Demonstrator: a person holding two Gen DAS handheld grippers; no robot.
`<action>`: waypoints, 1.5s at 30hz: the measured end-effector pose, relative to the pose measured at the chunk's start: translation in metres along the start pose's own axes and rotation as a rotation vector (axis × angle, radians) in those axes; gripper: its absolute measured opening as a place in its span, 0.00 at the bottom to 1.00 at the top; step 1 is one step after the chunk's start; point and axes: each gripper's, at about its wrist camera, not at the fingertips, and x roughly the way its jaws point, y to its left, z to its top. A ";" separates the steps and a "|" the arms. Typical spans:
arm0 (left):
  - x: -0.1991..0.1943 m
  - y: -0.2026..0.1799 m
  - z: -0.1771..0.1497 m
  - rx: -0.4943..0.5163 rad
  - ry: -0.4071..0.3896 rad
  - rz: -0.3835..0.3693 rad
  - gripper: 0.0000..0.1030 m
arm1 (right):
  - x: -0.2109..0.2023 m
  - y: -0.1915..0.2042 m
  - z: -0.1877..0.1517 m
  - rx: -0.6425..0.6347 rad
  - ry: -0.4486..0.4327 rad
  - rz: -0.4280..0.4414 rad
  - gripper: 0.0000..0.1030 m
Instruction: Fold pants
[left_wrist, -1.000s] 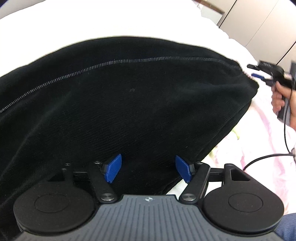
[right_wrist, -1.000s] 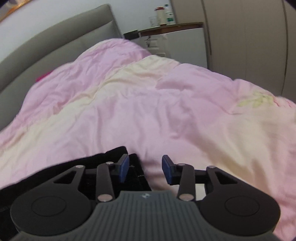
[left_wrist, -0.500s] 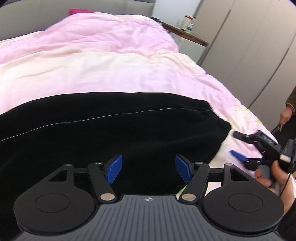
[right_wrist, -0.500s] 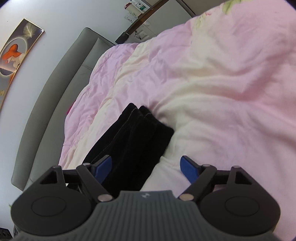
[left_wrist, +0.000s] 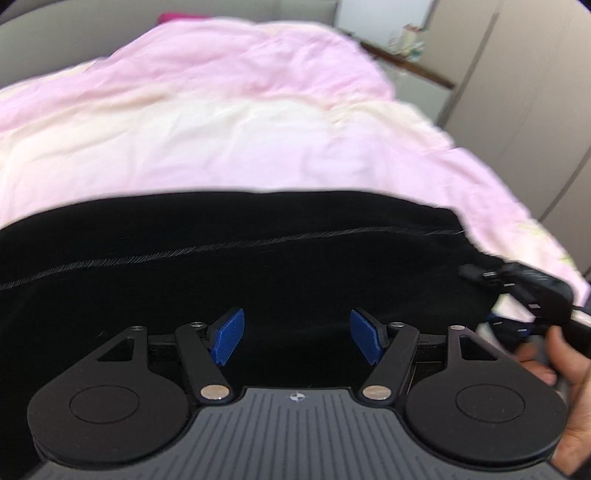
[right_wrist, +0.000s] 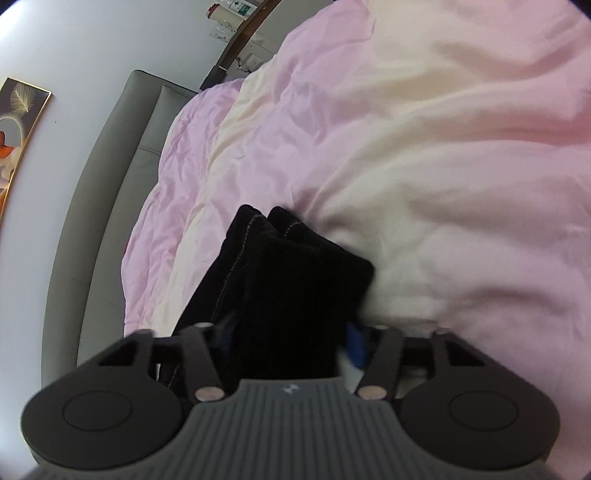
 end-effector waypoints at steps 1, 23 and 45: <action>0.002 0.006 -0.002 -0.012 0.043 0.019 0.73 | -0.002 -0.003 -0.001 0.009 -0.009 0.009 0.32; -0.056 0.133 -0.035 -0.413 -0.048 -0.090 0.63 | -0.058 0.184 -0.194 -1.540 -0.214 0.237 0.15; -0.107 0.132 -0.019 -0.229 -0.120 -0.216 0.63 | -0.050 0.188 -0.287 -1.766 0.244 0.280 0.58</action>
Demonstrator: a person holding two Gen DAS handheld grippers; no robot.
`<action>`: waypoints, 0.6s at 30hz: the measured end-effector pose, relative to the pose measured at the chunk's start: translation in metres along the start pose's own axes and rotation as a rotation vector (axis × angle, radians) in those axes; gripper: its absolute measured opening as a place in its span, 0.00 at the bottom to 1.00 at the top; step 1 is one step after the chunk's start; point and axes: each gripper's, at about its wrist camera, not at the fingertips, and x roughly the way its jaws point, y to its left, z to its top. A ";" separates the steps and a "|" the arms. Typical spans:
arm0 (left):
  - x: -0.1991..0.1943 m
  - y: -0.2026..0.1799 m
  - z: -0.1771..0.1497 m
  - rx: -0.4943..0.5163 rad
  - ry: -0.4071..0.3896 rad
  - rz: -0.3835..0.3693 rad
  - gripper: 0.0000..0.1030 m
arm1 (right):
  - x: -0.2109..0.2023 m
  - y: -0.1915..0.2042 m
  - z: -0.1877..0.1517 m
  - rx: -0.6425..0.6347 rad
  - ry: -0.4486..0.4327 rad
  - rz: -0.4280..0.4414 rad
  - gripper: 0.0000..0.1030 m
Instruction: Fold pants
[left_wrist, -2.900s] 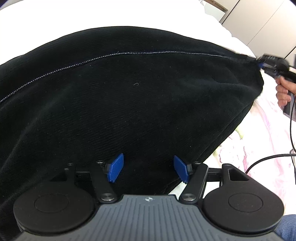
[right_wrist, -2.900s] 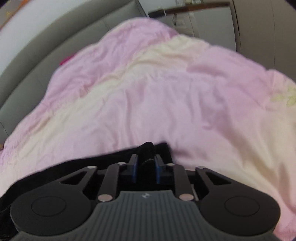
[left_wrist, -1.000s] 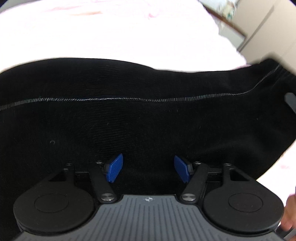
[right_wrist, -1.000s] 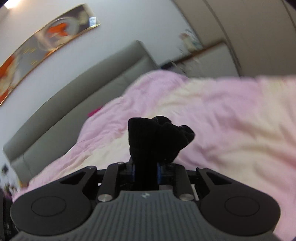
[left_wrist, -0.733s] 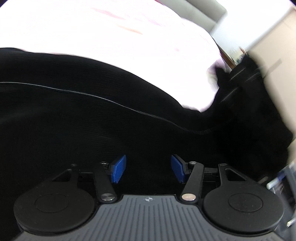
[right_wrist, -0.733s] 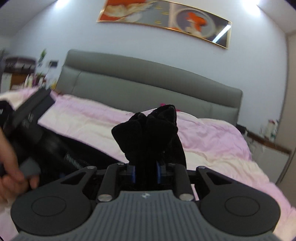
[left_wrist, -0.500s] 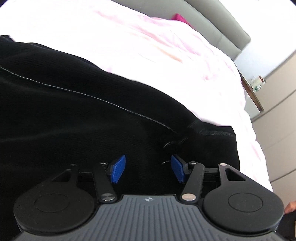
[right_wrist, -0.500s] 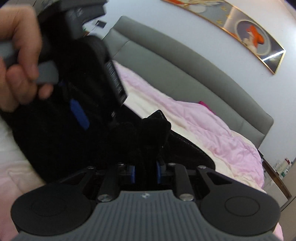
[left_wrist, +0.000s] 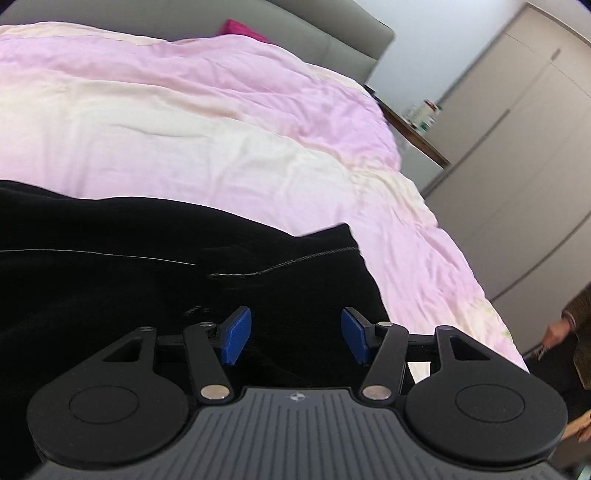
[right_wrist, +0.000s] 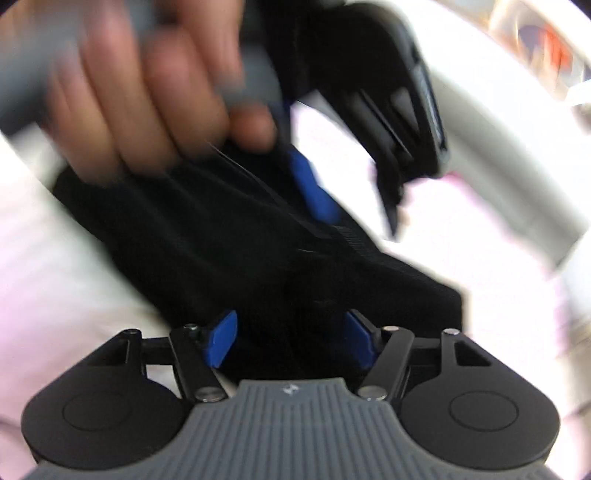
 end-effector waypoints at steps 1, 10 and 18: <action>0.002 0.000 -0.002 0.009 0.003 -0.011 0.63 | -0.011 -0.015 0.000 0.113 -0.014 0.079 0.55; 0.047 0.017 -0.024 0.053 0.161 0.096 0.46 | -0.012 -0.122 -0.028 0.730 -0.036 -0.219 0.46; -0.014 0.019 -0.011 0.054 0.150 0.144 0.62 | 0.014 -0.105 -0.026 0.577 0.073 -0.270 0.49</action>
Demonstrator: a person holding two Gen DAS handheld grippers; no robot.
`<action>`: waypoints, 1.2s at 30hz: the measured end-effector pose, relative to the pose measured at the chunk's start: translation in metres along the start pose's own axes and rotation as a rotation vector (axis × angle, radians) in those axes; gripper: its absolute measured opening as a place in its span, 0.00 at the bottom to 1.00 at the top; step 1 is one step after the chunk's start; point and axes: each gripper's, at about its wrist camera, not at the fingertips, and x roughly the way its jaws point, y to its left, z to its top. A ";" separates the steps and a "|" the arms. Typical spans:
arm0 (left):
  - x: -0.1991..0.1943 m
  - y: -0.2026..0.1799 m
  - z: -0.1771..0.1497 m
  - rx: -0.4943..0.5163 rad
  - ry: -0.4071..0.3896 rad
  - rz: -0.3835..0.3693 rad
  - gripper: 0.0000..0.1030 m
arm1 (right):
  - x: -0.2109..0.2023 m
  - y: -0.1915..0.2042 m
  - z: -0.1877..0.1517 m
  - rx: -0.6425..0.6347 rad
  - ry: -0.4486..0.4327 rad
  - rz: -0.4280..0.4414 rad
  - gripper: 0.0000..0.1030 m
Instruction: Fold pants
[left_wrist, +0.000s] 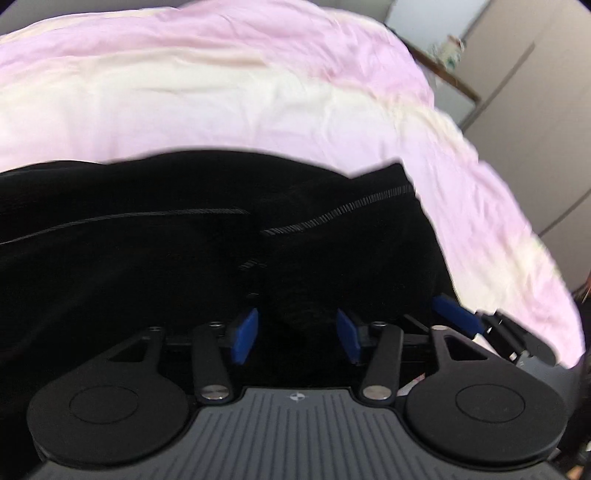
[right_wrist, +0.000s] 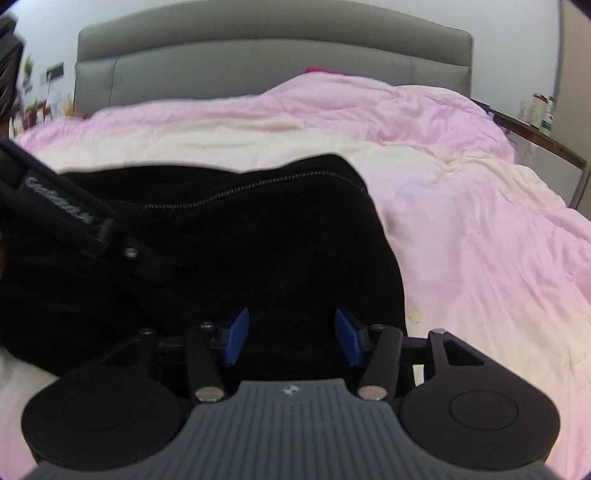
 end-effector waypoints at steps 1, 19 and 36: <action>-0.026 0.015 -0.003 -0.030 -0.046 -0.017 0.73 | -0.007 -0.002 -0.003 0.031 -0.025 0.010 0.49; -0.235 0.325 -0.145 -0.795 -0.418 0.277 0.91 | -0.064 0.267 0.025 -0.104 -0.103 0.301 0.52; -0.188 0.395 -0.141 -0.919 -0.569 0.017 0.82 | 0.002 0.432 0.023 -0.216 -0.044 0.246 0.52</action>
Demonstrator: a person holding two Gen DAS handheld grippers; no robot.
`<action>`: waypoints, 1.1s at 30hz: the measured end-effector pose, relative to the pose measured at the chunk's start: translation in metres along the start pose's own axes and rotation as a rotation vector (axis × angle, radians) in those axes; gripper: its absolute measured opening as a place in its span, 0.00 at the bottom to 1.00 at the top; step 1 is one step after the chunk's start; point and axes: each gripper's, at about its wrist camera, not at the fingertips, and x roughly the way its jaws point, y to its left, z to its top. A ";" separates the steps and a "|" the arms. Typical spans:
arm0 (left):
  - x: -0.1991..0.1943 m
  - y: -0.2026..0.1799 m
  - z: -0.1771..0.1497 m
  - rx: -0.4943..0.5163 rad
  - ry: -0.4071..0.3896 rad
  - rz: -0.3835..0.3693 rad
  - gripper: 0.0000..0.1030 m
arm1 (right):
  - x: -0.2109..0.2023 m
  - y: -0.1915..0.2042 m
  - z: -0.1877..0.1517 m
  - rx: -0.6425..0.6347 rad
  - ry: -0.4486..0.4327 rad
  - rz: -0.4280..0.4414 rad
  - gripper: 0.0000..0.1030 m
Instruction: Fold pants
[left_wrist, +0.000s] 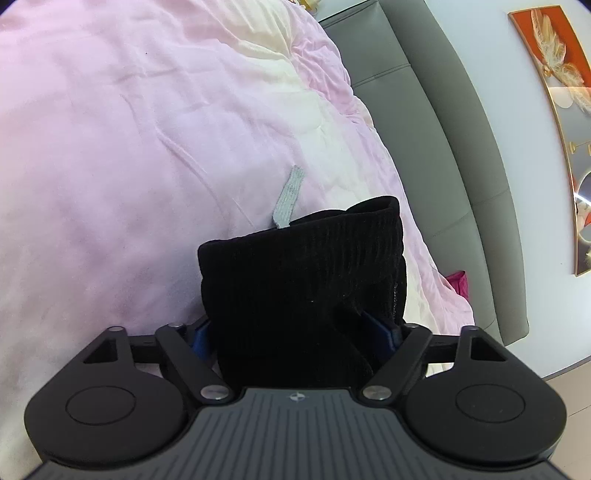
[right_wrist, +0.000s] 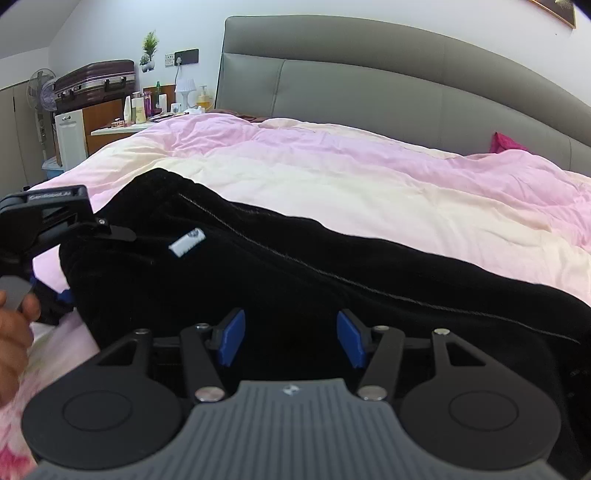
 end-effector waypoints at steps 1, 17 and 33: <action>0.001 0.001 0.000 0.001 0.000 0.008 0.75 | 0.010 0.003 0.003 0.006 0.004 -0.004 0.52; -0.020 -0.030 -0.013 0.152 -0.133 0.013 0.38 | 0.042 0.001 -0.018 0.057 0.035 -0.033 0.55; -0.026 -0.199 -0.188 1.483 -0.304 -0.050 0.36 | -0.056 -0.114 -0.043 0.467 -0.076 -0.046 0.56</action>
